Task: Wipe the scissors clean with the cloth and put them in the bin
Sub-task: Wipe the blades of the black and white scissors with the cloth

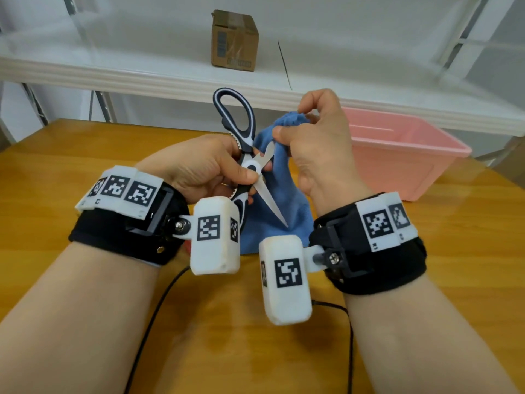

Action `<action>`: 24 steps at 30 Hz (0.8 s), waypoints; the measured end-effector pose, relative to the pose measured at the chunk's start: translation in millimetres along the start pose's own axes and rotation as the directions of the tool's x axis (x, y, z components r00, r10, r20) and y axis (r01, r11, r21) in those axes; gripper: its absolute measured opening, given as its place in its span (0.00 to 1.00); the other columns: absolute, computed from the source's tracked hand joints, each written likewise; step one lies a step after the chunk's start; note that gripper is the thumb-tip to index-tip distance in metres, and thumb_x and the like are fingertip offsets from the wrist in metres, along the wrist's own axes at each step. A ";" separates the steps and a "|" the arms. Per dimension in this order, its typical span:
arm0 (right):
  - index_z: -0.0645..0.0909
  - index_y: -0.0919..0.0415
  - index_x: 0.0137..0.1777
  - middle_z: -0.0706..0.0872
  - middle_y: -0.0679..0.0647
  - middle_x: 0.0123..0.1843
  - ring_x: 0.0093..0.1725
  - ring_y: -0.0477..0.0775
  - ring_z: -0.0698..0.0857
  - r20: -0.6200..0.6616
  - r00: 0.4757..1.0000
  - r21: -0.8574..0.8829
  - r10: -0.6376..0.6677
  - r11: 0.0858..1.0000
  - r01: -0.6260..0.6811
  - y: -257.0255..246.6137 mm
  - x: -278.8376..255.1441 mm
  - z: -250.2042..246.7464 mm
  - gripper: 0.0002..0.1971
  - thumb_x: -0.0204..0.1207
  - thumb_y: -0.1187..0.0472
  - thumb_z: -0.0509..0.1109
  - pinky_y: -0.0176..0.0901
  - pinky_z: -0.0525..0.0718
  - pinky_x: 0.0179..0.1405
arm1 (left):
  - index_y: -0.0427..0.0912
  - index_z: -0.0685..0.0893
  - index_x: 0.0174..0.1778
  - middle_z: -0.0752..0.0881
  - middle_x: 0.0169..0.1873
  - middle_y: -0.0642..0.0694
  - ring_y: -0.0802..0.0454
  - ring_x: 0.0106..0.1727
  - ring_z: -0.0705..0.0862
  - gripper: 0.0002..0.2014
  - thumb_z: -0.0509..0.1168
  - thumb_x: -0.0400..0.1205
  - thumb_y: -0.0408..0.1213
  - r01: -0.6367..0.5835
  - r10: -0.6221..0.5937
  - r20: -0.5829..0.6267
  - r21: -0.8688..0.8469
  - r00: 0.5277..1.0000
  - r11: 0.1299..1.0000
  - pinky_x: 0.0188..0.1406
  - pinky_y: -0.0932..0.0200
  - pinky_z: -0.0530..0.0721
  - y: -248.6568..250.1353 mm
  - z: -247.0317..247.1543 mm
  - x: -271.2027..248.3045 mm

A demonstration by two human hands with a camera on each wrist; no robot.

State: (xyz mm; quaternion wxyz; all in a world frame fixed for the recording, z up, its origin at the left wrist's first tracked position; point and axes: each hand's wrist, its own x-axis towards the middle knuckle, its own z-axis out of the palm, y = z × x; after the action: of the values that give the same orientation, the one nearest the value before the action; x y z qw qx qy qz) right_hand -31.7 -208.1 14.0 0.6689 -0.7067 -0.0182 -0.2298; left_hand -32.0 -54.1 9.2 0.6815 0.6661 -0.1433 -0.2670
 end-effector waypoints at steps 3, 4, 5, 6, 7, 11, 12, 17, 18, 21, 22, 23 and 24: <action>0.71 0.50 0.40 0.80 0.54 0.38 0.39 0.57 0.83 -0.079 0.997 0.009 -0.017 1.000 0.018 0.2 7.8 -10.7 0.23 0.66 0.82 0.69 0.50 0.87 0.39 | 0.34 0.85 0.51 0.87 0.35 0.38 0.44 0.33 0.86 0.13 0.63 0.74 0.19 0.024 -0.025 0.015 0.029 1.000 0.999 0.31 0.57 0.89 0.6 1.8 -2.2; 0.71 0.49 0.39 0.80 0.54 0.39 0.39 0.57 0.83 -0.103 0.995 0.016 -0.021 1.000 0.022 -0.1 10.1 -15.4 0.23 0.66 0.81 0.69 0.52 0.88 0.41 | 0.34 0.85 0.51 0.86 0.35 0.37 0.44 0.34 0.86 0.13 0.62 0.74 0.19 0.027 -0.028 0.027 0.030 0.999 0.999 0.31 0.57 0.88 1.0 2.3 -3.1; 0.72 0.49 0.39 0.80 0.55 0.39 0.39 0.56 0.83 -0.126 0.992 0.025 -0.027 0.999 0.030 0.0 12.4 -20.0 0.22 0.66 0.81 0.69 0.51 0.87 0.42 | 0.33 0.84 0.51 0.85 0.36 0.37 0.44 0.34 0.85 0.13 0.63 0.73 0.19 0.023 -0.024 0.038 0.019 0.999 1.000 0.32 0.57 0.88 1.4 1.9 -3.9; 0.72 0.50 0.39 0.79 0.54 0.39 0.38 0.55 0.82 -0.146 0.989 0.035 -0.031 0.999 0.037 0.8 14.7 -24.2 0.22 0.66 0.81 0.69 0.49 0.86 0.42 | 0.33 0.84 0.51 0.85 0.36 0.37 0.44 0.35 0.85 0.14 0.63 0.72 0.20 0.011 -0.011 0.042 -0.002 0.999 1.000 0.33 0.56 0.89 1.5 0.9 -4.7; 0.72 0.50 0.39 0.78 0.54 0.38 0.37 0.54 0.81 -0.154 0.988 0.046 -0.030 0.998 0.037 1.8 16.6 -26.8 0.22 0.67 0.81 0.69 0.48 0.85 0.41 | 0.33 0.84 0.52 0.85 0.37 0.37 0.45 0.35 0.85 0.14 0.63 0.72 0.20 -0.004 0.005 0.035 -0.032 0.999 0.999 0.35 0.55 0.90 2.2 -1.6 -5.4; 0.72 0.53 0.40 0.80 0.54 0.36 0.37 0.53 0.83 -0.048 0.999 0.054 -0.011 0.998 0.014 6.6 18.2 -20.7 0.21 0.70 0.81 0.70 0.46 0.85 0.39 | 0.34 0.85 0.54 0.85 0.37 0.36 0.46 0.36 0.86 0.15 0.63 0.72 0.24 -0.057 0.051 -0.040 -0.156 0.998 0.986 0.37 0.56 0.90 3.8 -14.3 -10.0; 0.72 0.53 0.39 0.81 0.54 0.37 0.39 0.53 0.84 -0.014 1.000 0.037 0.008 0.999 -0.008 8.1 17.6 -17.7 0.20 0.70 0.81 0.70 0.50 0.88 0.40 | 0.34 0.85 0.54 0.84 0.37 0.37 0.46 0.36 0.86 0.15 0.63 0.72 0.24 -0.072 0.063 -0.055 -0.179 0.996 0.981 0.38 0.56 0.90 3.6 -17.5 -11.1; 0.74 0.54 0.37 0.85 0.59 0.40 0.42 0.57 0.86 0.128 0.984 -0.099 0.121 0.989 -0.109 15.2 8.8 -8.2 0.19 0.70 0.79 0.72 0.59 0.89 0.45 | 0.36 0.84 0.59 0.84 0.35 0.40 0.49 0.36 0.86 0.17 0.64 0.74 0.27 -0.140 0.100 -0.160 -0.269 0.982 0.953 0.51 0.56 0.87 6.4 -36.1 -16.7; 0.74 0.55 0.37 0.85 0.57 0.38 0.40 0.55 0.87 0.172 0.973 -0.127 0.153 0.983 -0.132 16.7 6.0 -6.3 0.18 0.71 0.80 0.73 0.54 0.88 0.41 | 0.37 0.84 0.60 0.84 0.35 0.41 0.50 0.37 0.86 0.18 0.64 0.74 0.27 -0.148 0.100 -0.177 -0.285 0.979 0.947 0.52 0.58 0.85 7.0 -39.3 -17.6; 0.76 0.57 0.39 0.84 0.54 0.34 0.32 0.51 0.84 0.303 0.919 -0.255 0.252 0.951 -0.177 21.9 -2.7 -1.3 0.16 0.71 0.78 0.76 0.44 0.85 0.33 | 0.38 0.84 0.61 0.86 0.37 0.44 0.53 0.40 0.85 0.17 0.64 0.75 0.28 -0.186 0.107 -0.227 -0.364 0.968 0.912 0.42 0.63 0.87 8.5 -43.2 -18.4; 0.77 0.57 0.39 0.83 0.54 0.33 0.31 0.51 0.83 0.360 0.886 -0.321 0.293 0.930 -0.177 22.9 -5.8 1.0 0.15 0.72 0.75 0.77 0.43 0.85 0.32 | 0.38 0.85 0.60 0.86 0.38 0.44 0.53 0.41 0.86 0.17 0.64 0.76 0.28 -0.202 0.110 -0.247 -0.386 0.963 0.900 0.42 0.63 0.89 8.9 -42.6 -17.6; 0.79 0.58 0.41 0.84 0.54 0.32 0.30 0.50 0.83 0.426 0.840 -0.392 0.336 0.906 -0.163 22.9 -9.5 3.4 0.12 0.72 0.72 0.79 0.43 0.85 0.31 | 0.38 0.85 0.59 0.87 0.39 0.44 0.53 0.42 0.87 0.16 0.64 0.76 0.27 -0.213 0.110 -0.266 -0.398 0.958 0.892 0.43 0.62 0.89 9.3 -41.1 -16.1; 0.82 0.58 0.43 0.85 0.52 0.33 0.31 0.50 0.83 0.485 0.791 -0.464 0.373 0.876 -0.128 22.5 -12.8 5.5 0.09 0.73 0.68 0.80 0.43 0.86 0.32 | 0.38 0.86 0.57 0.88 0.39 0.43 0.52 0.42 0.88 0.14 0.65 0.76 0.27 -0.216 0.104 -0.282 -0.405 0.954 0.889 0.45 0.60 0.90 9.7 -38.2 -14.4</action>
State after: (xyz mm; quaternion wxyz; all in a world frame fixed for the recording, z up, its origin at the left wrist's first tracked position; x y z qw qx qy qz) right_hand -34.0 -201.6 -11.5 0.4960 -0.8616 -0.0695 0.0823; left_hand -21.0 -14.6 18.3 0.8442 0.5132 -0.0477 -0.1475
